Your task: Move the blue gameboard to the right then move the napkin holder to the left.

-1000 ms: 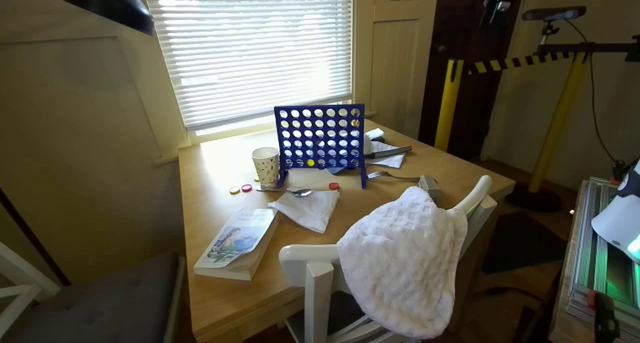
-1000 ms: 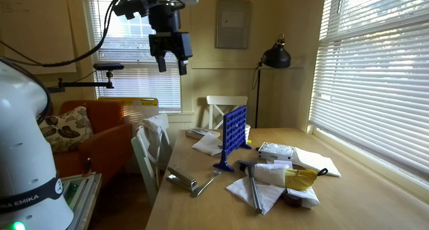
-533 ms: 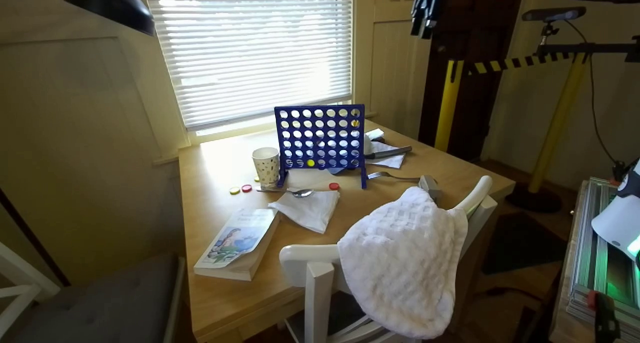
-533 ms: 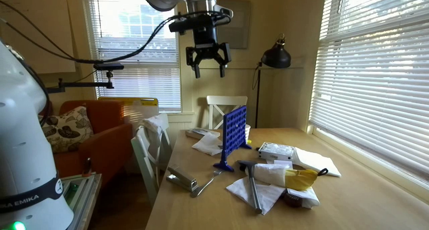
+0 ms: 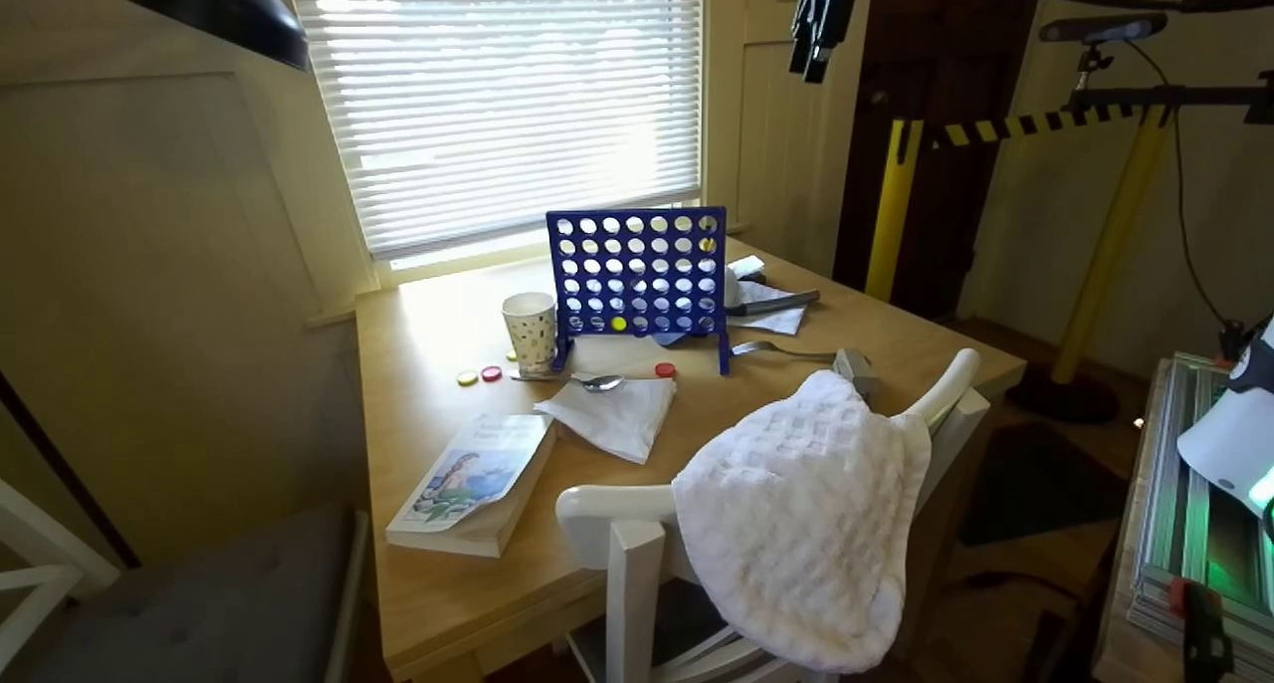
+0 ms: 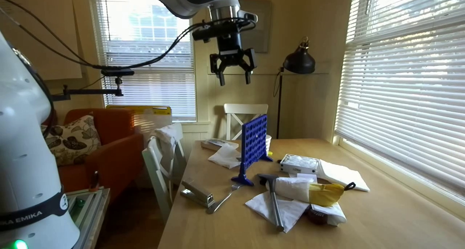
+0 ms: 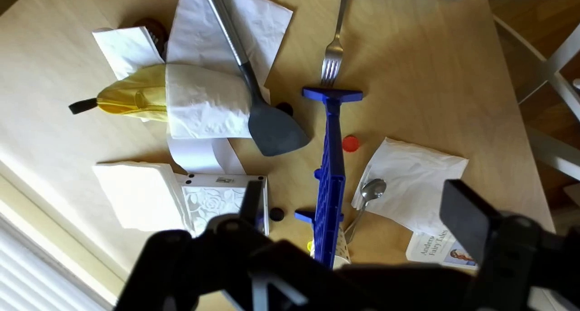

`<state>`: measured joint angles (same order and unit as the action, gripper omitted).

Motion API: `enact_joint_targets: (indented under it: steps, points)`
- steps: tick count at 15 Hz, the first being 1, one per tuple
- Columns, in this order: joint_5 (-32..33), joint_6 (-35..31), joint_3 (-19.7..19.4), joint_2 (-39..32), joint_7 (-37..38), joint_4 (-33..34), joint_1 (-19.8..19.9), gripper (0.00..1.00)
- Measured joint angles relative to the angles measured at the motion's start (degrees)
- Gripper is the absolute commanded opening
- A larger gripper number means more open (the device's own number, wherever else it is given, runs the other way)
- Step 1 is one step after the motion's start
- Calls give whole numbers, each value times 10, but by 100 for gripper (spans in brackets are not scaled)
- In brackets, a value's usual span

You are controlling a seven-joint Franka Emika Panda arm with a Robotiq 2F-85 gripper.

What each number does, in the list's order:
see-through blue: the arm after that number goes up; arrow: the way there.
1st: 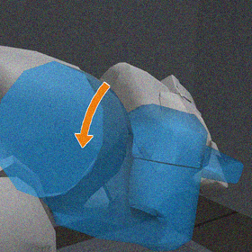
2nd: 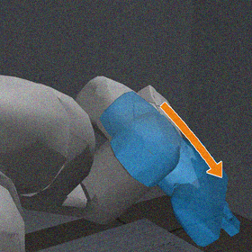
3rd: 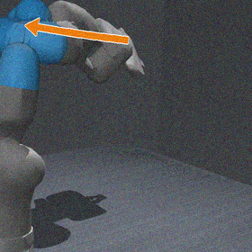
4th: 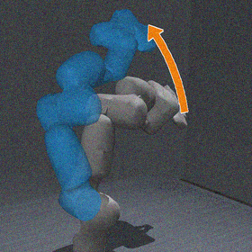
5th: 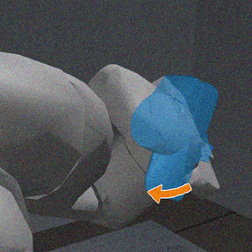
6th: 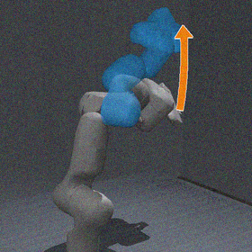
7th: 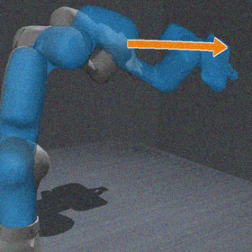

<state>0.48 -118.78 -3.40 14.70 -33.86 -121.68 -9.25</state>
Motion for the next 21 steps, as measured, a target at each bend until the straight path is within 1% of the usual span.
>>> enact_joint_targets:
  steps: [2,4,6,8,9,11,14,16,19,21]
  points:
    - [-5,-7,6,-9,52,1,6,100]
    - [-17,-35,12,-44,110,10,10,100]
    - [-28,-53,17,-102,147,39,12,100]
    - [-30,-47,25,-173,155,91,15,100]
    - [-31,-35,30,-208,154,121,16,100]
    - [-31,11,46,-273,150,182,17,100]
    - [-18,71,72,-353,151,272,15,100]
    - [6,98,81,-397,157,331,9,100]
    - [37,130,82,-450,174,412,0,100]
    - [42,140,81,-468,177,439,-1,100]
